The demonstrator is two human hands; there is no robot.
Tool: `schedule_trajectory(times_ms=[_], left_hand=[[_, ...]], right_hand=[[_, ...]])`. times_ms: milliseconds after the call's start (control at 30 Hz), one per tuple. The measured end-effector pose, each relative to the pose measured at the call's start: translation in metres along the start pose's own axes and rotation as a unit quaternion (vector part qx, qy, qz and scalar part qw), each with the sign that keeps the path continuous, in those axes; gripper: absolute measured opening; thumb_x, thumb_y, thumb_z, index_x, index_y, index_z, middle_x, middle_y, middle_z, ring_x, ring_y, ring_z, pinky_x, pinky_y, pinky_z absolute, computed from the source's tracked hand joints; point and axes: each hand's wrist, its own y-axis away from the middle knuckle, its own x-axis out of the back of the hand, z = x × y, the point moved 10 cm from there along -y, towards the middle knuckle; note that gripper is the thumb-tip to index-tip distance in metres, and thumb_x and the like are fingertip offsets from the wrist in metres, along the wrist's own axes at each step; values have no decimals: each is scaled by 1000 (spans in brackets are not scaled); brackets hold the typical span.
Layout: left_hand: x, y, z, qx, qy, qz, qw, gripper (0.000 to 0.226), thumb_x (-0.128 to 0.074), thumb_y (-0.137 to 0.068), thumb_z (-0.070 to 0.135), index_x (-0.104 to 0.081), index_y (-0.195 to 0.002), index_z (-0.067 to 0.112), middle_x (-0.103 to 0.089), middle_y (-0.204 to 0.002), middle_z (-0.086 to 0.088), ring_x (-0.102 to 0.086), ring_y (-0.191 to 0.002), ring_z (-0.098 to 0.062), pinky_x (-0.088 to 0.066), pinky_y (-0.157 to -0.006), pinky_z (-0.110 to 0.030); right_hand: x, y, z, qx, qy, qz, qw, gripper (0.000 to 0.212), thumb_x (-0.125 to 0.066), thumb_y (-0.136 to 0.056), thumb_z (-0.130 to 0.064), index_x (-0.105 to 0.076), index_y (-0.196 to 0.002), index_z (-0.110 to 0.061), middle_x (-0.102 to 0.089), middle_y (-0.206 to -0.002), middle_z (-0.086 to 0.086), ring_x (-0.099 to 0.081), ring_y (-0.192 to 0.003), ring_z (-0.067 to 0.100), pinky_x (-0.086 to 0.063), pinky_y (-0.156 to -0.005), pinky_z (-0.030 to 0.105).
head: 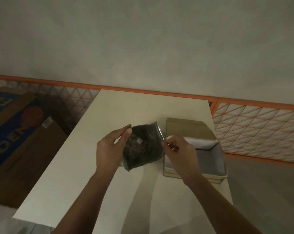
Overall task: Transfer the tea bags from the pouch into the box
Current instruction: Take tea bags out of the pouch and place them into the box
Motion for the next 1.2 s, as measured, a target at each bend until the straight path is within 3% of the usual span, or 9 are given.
schedule_trajectory(times_ms=[167,333,400,467,567,767,900,1100,1200], left_hand=[[-17,18,-12,157,156,-39,974,36,-42,-98,56,-60,-124,39,-59,-124,12,-51,-129,-19,-47,-101,-31],[-59,82,-97,456,408,36,790,80,-57,-93,57,-28,-157,20,-21,-166,-11,-20,-151,-37,-30,-112,-65],[-85,89,-104,476,519,7,710,83,-62,-90,57,-30,-156,17,-23,-163,-21,-29,-146,-46,-38,-108,-66],[-103,79,-90,412,600,-58,684,68,-54,-95,57,-50,-145,10,-43,-151,-28,-51,-131,-50,-49,-99,-63],[-110,65,-71,339,657,-105,665,61,-46,-98,59,-60,-138,15,-54,-142,-28,-56,-126,-48,-51,-98,-60],[-110,61,-85,353,609,-125,699,64,-41,-102,58,-46,-149,16,-40,-154,-26,-34,-145,-46,-22,-119,-61],[-109,63,-89,357,611,-149,690,65,-44,-100,60,-53,-144,14,-49,-148,-24,-51,-133,-42,-45,-108,-53],[-104,64,-88,365,597,-136,701,61,-50,-96,57,-65,-132,11,-65,-131,-22,-70,-109,-37,-61,-80,-44],[-103,61,-93,378,587,-141,702,61,-53,-95,57,-66,-131,10,-63,-135,-23,-63,-121,-40,-59,-90,-48]], right_hand=[[-8,1,-7,31,6,-30,999,6,-66,-90,-30,-64,-86,-26,-64,-78,-12,-58,-71,1,-43,-63,11],[-8,4,-11,38,-28,-27,999,4,-68,-89,-24,-67,-86,-21,-64,-78,-10,-56,-72,-4,-41,-61,5],[-11,6,-9,26,-54,-38,998,3,-68,-89,-23,-67,-86,-22,-65,-79,-10,-57,-74,-7,-42,-61,4],[-14,7,-6,10,-70,-46,996,4,-69,-88,-23,-66,-87,-24,-66,-81,-10,-60,-73,-2,-43,-60,5],[-17,8,-7,6,-90,-46,995,10,-71,-87,-19,-64,-90,-24,-67,-84,-10,-62,-76,3,-46,-59,7],[-14,8,-14,62,-47,-26,997,19,-75,-83,-21,-60,-91,-31,-65,-86,-12,-59,-77,0,-44,-62,8],[-11,21,-51,223,114,50,967,12,-76,-80,-27,-70,-90,-24,-60,-90,-9,-50,-83,3,-41,-71,13],[-90,4,-67,179,276,-179,927,23,-54,-96,-25,-69,-113,-18,-61,-111,-2,-60,-103,15,-47,-90,26],[-111,-11,-56,130,329,-199,914,31,-60,-92,-20,-60,-120,-8,-52,-123,8,-61,-103,25,-53,-90,37]])
